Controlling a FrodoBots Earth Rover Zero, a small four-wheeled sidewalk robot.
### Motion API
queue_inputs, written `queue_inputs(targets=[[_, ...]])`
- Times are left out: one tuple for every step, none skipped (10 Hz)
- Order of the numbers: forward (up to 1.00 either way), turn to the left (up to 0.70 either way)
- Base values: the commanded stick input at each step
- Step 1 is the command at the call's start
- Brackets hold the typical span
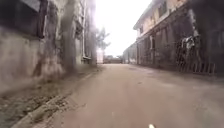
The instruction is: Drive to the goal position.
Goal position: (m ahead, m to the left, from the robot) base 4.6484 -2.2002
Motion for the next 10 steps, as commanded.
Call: queue_inputs(targets=[[0.50,0.00],[0.50,0.00],[0.50,0.00],[0.50,0.00],[0.50,0.00],[0.50,0.00],[0.50,0.00],[0.50,0.00],[0.50,0.00],[0.50,0.00]])
